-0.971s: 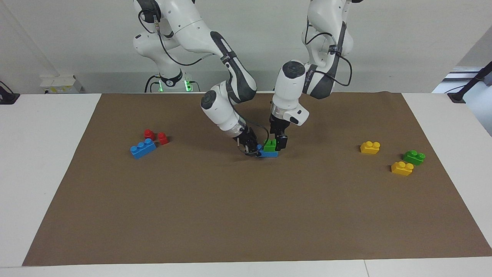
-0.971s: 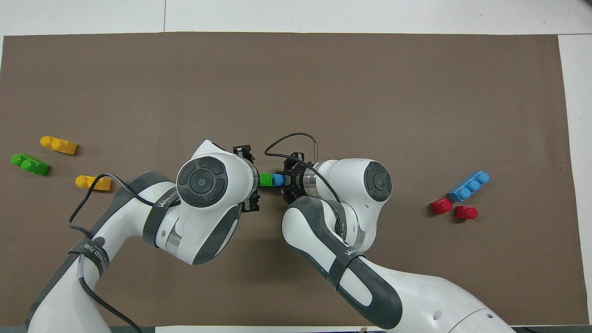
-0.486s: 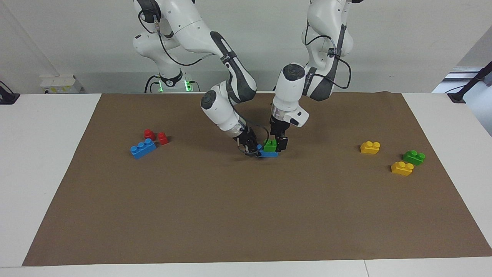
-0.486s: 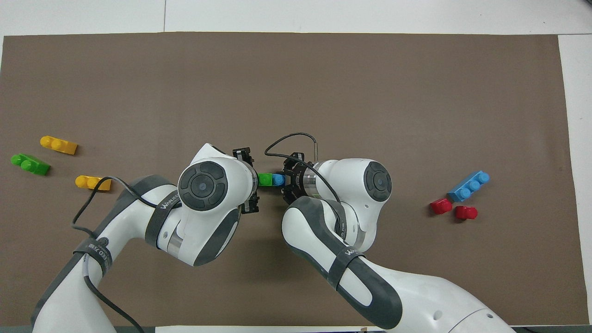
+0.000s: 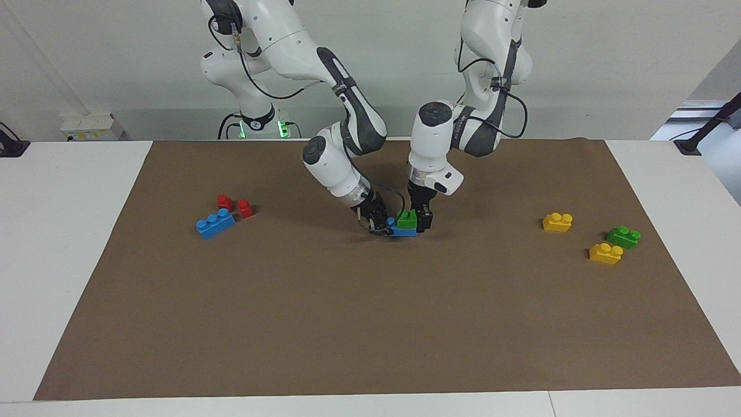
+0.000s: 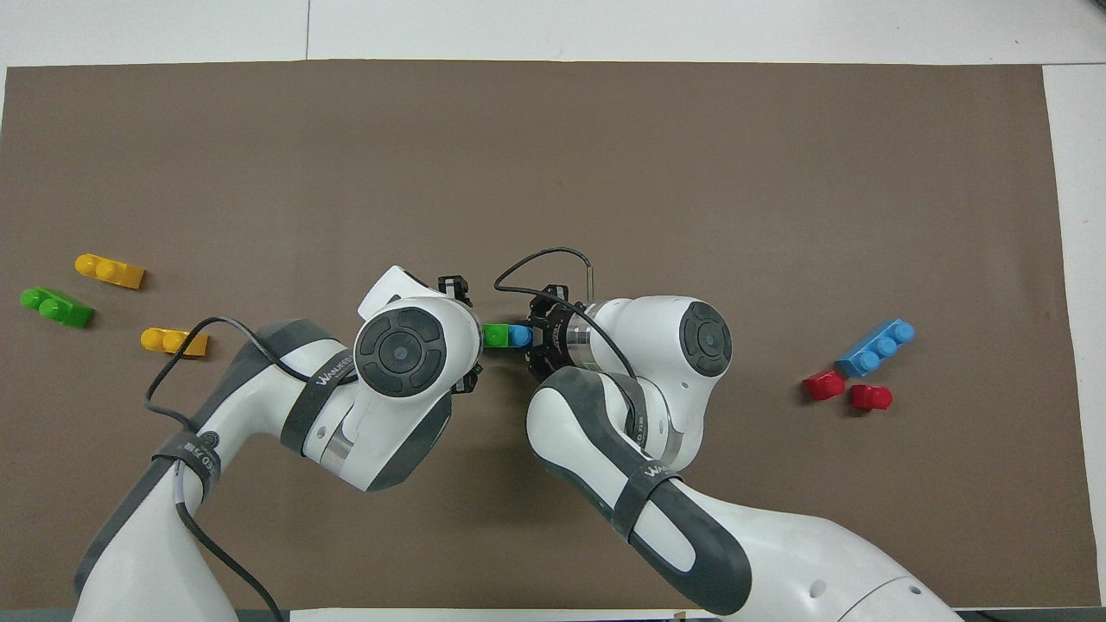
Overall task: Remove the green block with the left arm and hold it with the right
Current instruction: 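Close the left gripper on green while the right gripper closes on blue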
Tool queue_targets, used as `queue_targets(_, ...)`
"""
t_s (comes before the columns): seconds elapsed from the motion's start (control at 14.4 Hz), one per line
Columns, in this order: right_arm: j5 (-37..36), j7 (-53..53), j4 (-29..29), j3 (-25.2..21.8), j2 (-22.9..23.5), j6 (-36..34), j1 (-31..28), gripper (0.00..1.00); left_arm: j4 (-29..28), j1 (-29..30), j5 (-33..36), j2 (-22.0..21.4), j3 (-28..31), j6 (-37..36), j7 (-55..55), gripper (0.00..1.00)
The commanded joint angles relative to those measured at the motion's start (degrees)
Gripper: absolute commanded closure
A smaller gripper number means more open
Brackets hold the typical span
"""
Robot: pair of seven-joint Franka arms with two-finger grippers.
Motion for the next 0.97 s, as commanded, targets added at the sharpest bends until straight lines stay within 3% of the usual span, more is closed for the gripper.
queue_targets(0.0, 1.3, -0.5, -0.3, 0.0, 0.1, 1.3, 0.3, 1.00, 1.2, -0.6, 1.4, 0.2, 0.4, -0.4, 1.3, 1.00)
queue_targets(0.49, 1.3, -0.5, -0.3, 0.0, 0.1, 1.4, 0.3, 1.00, 1.3, -0.3, 1.3, -1.0, 0.4, -0.7, 1.5, 1.00)
queue_targets(0.9, 1.0, -0.4, 0.6, -0.2, -0.2, -0.2, -0.9, 1.00, 2.2, 0.3, 0.9, -7.0, 0.8, -7.1, 4.6, 1.00)
